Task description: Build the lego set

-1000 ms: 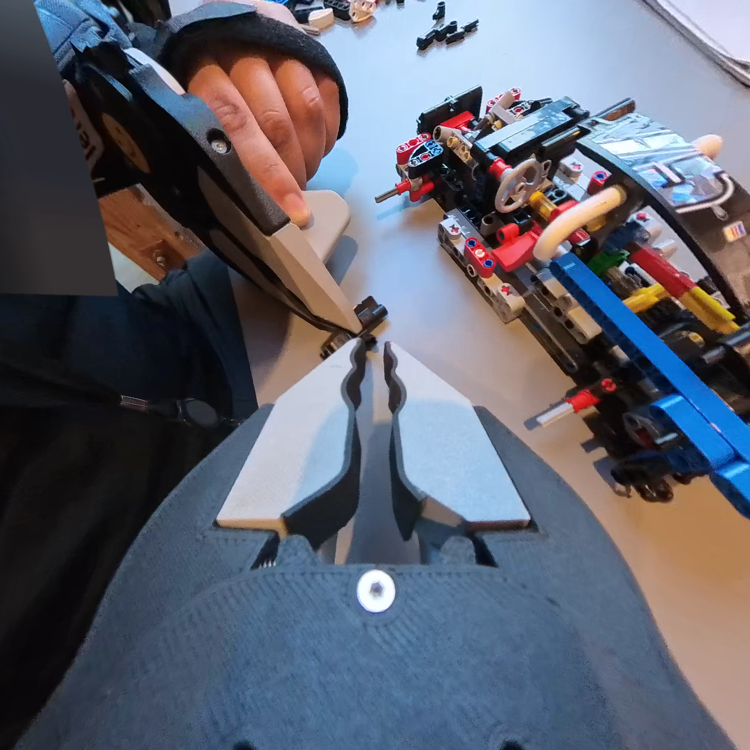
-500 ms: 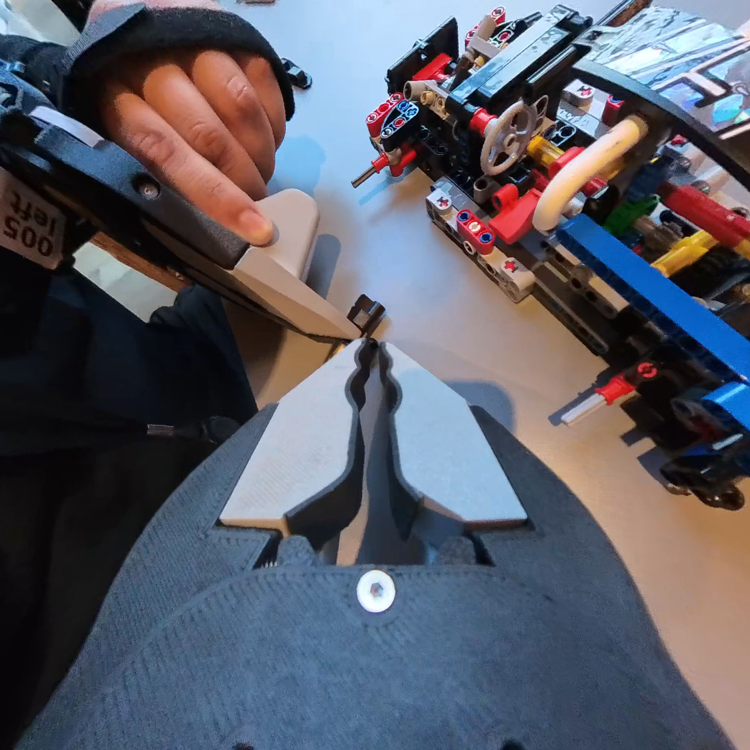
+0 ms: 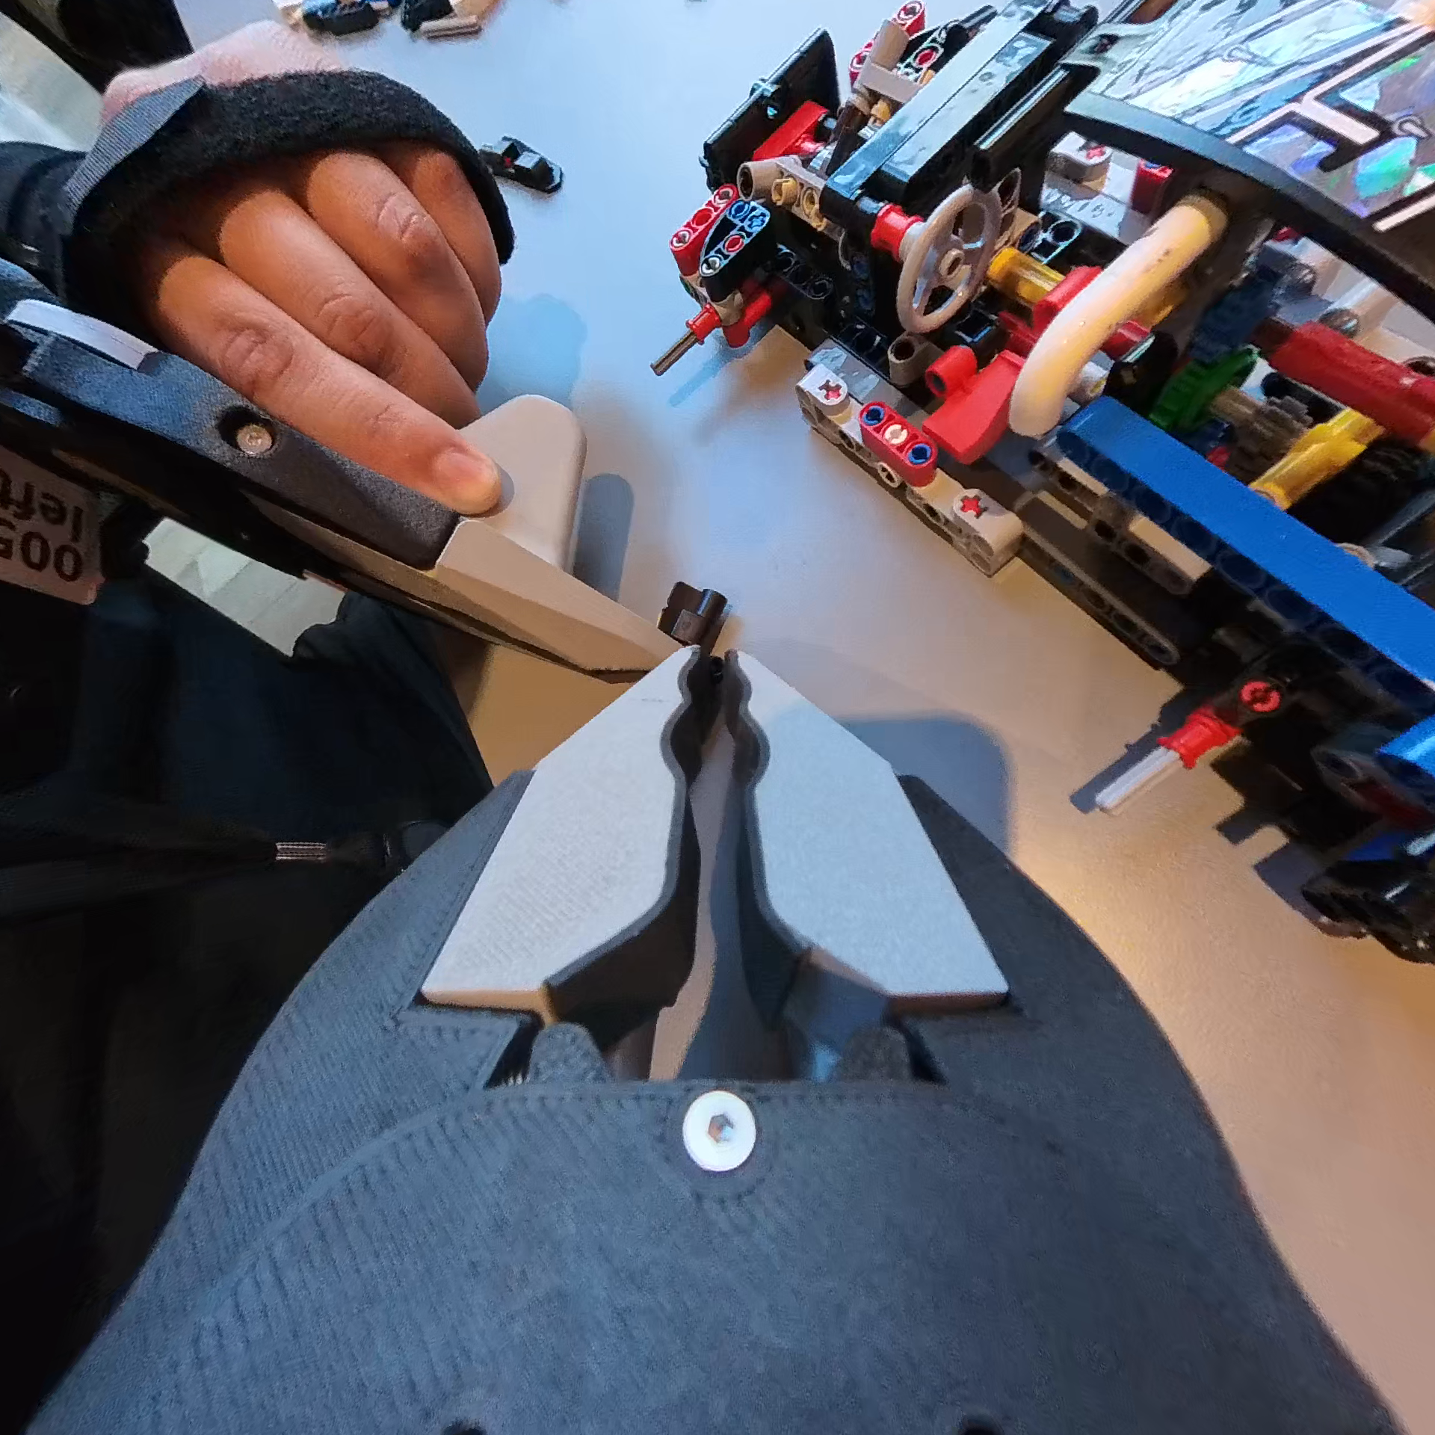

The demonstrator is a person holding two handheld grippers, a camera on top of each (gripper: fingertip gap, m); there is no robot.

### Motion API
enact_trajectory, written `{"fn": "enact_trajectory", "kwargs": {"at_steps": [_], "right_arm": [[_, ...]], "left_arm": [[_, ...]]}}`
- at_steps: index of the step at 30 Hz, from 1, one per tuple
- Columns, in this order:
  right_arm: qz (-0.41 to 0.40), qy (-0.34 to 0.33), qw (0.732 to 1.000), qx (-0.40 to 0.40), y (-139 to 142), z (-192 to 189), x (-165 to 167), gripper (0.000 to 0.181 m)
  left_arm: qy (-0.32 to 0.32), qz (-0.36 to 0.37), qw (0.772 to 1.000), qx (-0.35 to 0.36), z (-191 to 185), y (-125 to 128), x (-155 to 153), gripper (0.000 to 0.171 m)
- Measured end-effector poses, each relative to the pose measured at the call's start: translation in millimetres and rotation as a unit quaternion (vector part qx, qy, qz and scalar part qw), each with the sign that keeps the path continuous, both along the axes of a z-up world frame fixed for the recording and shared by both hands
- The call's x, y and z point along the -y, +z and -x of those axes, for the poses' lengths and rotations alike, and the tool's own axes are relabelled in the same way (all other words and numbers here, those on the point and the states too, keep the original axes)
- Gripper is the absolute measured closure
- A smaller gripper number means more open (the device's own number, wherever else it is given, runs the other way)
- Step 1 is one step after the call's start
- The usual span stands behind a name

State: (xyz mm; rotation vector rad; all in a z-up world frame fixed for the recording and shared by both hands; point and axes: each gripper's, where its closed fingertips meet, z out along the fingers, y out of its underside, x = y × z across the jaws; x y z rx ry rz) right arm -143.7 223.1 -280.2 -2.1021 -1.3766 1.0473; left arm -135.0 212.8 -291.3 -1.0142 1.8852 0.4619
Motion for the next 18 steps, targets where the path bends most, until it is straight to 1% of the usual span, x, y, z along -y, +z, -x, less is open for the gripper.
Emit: {"fn": "enact_trajectory", "kwargs": {"at_steps": [10, 18], "right_arm": [[-0.018, 0.024, 0.999, 0.030, -0.7, 1.1, -1.7, 0.181], [-0.020, 0.017, 1.000, 0.013, -0.5, 4.2, -4.3, 0.180]], "left_arm": [[0.006, 0.000, 1.000, -0.003, -0.7, 0.0, -1.9, 0.171], [0.012, 0.005, 1.000, 0.002, 1.6, 0.3, -4.3, 0.171]]}}
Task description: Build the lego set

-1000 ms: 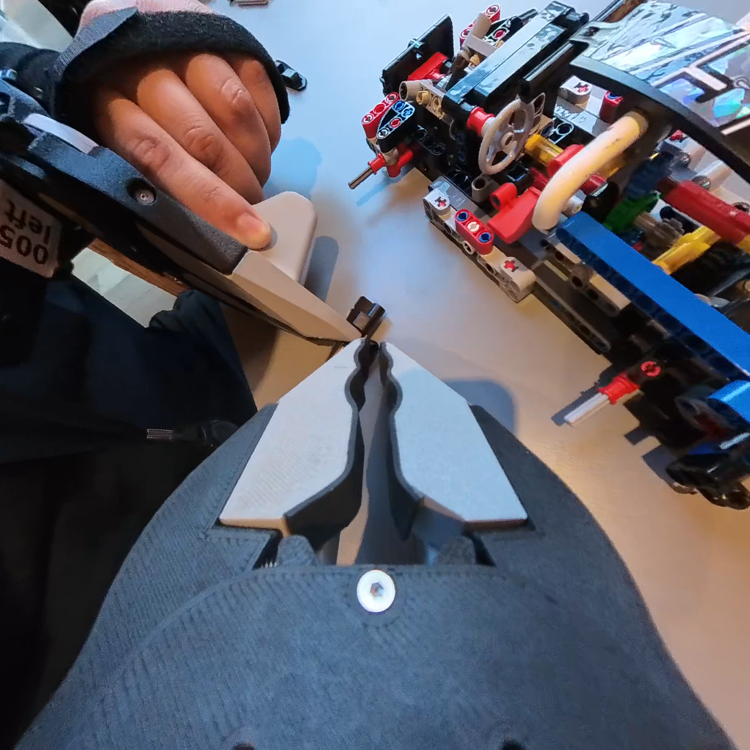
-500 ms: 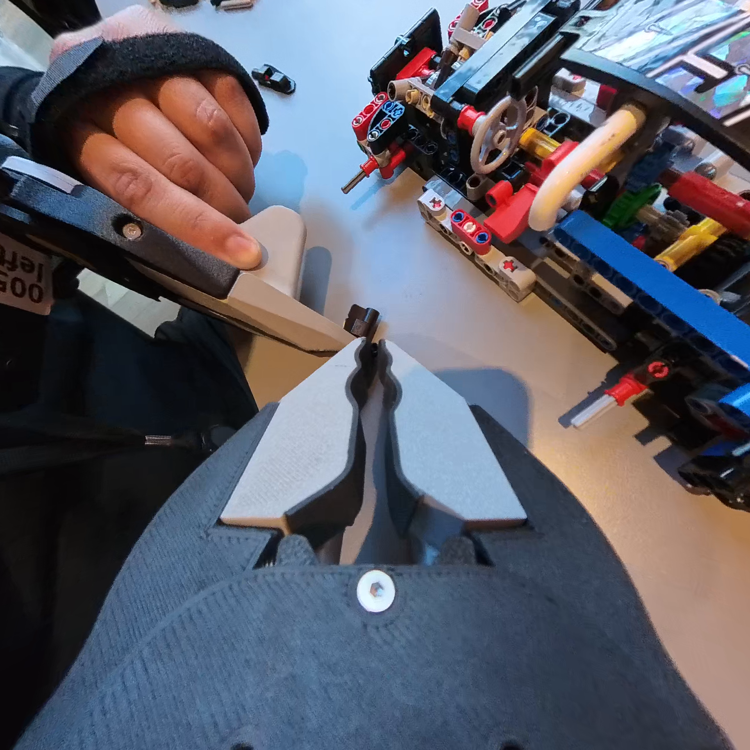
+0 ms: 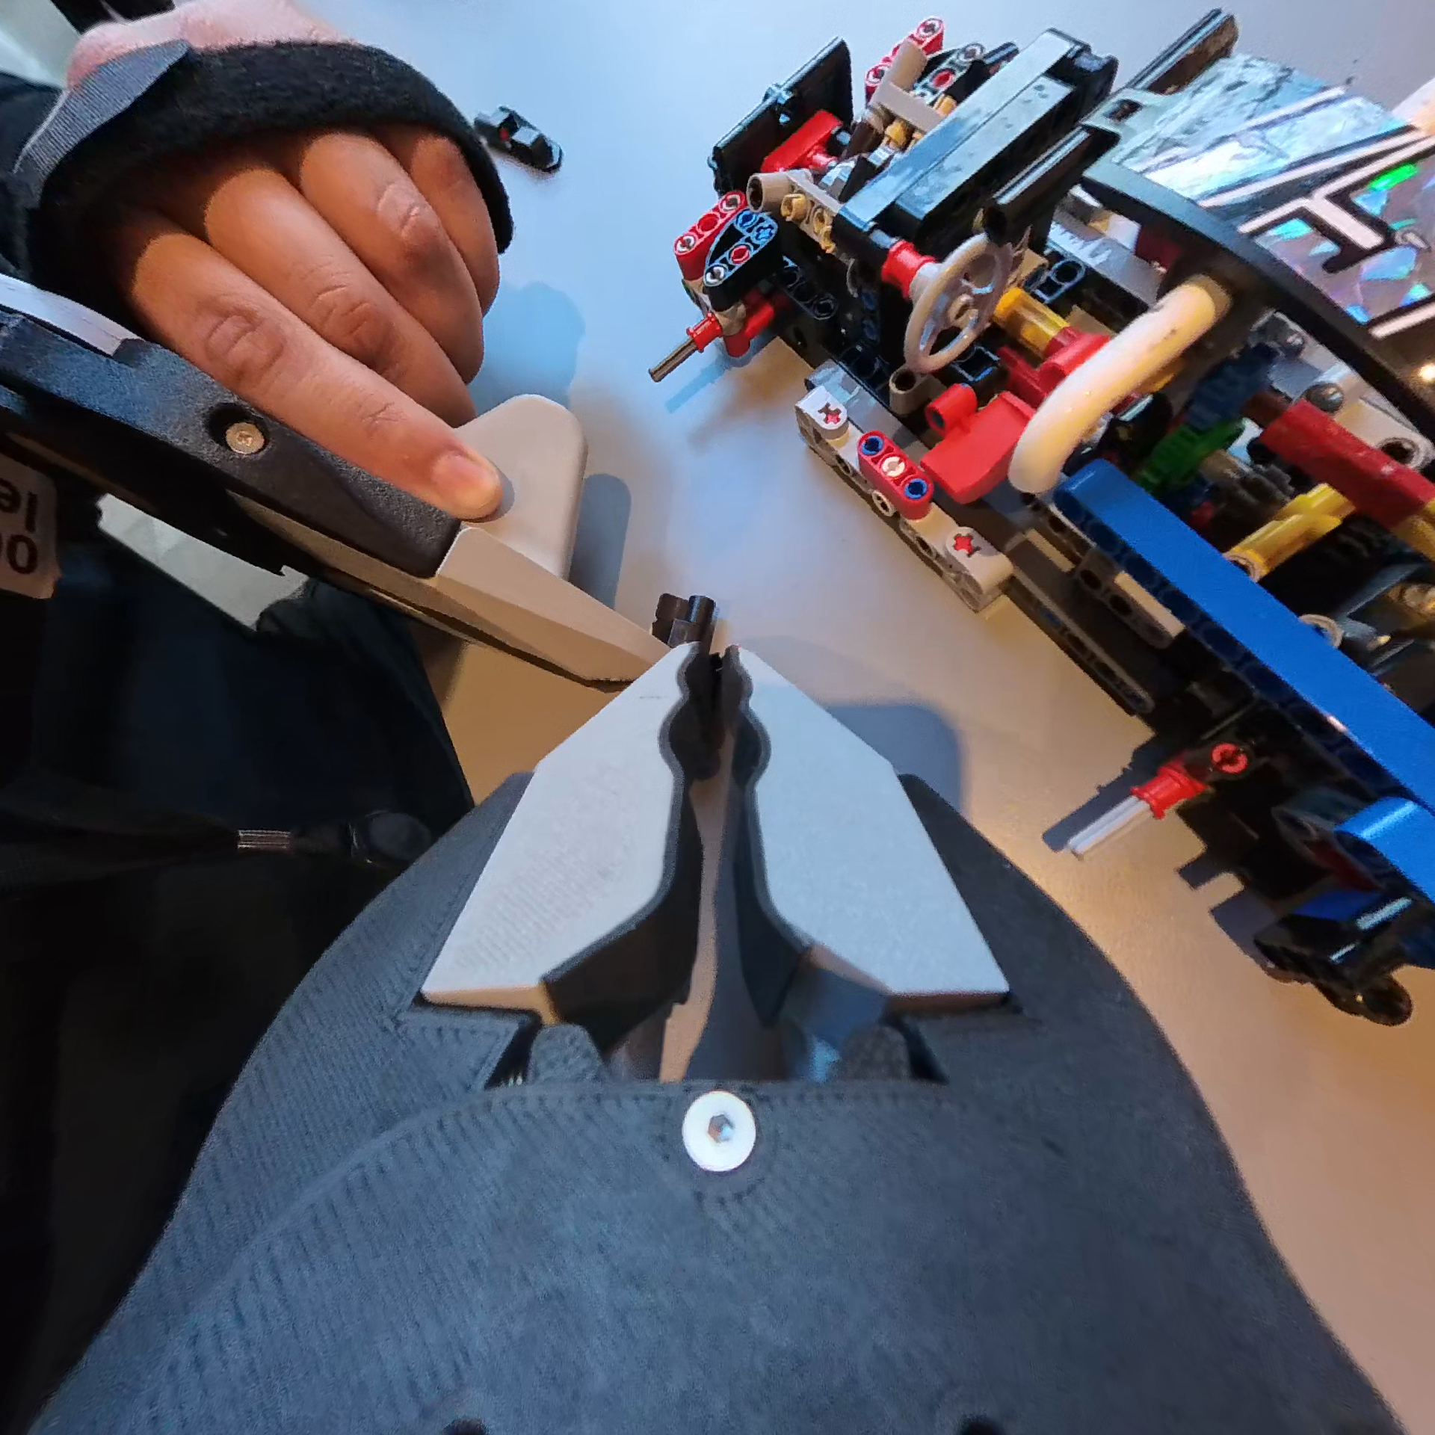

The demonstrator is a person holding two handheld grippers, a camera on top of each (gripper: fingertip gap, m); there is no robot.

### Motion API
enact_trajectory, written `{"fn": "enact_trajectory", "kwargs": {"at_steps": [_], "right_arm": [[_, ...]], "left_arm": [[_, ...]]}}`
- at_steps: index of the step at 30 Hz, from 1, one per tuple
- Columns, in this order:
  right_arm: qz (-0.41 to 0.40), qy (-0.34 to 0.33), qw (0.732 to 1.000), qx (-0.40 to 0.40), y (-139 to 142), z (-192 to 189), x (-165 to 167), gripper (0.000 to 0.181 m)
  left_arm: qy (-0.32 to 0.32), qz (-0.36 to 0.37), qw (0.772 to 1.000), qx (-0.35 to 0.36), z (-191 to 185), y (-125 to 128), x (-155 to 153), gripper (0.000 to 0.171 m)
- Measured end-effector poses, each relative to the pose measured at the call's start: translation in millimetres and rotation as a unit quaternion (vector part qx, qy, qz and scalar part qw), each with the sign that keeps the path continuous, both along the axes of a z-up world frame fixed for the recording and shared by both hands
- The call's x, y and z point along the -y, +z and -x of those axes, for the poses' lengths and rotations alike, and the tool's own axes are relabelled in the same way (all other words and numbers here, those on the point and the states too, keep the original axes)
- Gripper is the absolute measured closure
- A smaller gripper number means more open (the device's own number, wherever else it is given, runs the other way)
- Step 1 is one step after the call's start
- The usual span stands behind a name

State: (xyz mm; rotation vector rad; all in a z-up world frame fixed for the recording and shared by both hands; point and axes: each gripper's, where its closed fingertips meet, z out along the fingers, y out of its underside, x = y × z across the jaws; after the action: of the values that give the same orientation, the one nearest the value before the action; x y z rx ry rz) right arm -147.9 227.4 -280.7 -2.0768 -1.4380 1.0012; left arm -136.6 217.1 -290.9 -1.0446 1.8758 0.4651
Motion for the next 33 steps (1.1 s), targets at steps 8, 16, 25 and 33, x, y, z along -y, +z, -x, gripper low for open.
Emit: {"fn": "enact_trajectory", "kwargs": {"at_steps": [8, 16, 25, 33], "right_arm": [[-0.016, -0.003, 1.000, -0.019, 3, -8, -3, 0.180], [-0.051, 0.004, 0.993, -0.109, 38, -22, 1, 0.163], [-0.204, 0.080, 0.975, -0.032, 11, -26, 25, 0.162], [-0.231, 0.119, 0.966, -0.016, 8, -12, 24, 0.179]], "left_arm": [[0.008, 0.043, 0.998, 0.034, -1, 0, -2, 0.171], [0.025, 0.148, 0.986, 0.070, 4, 2, 2, 0.171], [0.016, 0.182, 0.982, 0.054, 3, 3, 7, 0.171], [0.018, 0.208, 0.977, 0.047, 5, 4, 9, 0.171]]}}
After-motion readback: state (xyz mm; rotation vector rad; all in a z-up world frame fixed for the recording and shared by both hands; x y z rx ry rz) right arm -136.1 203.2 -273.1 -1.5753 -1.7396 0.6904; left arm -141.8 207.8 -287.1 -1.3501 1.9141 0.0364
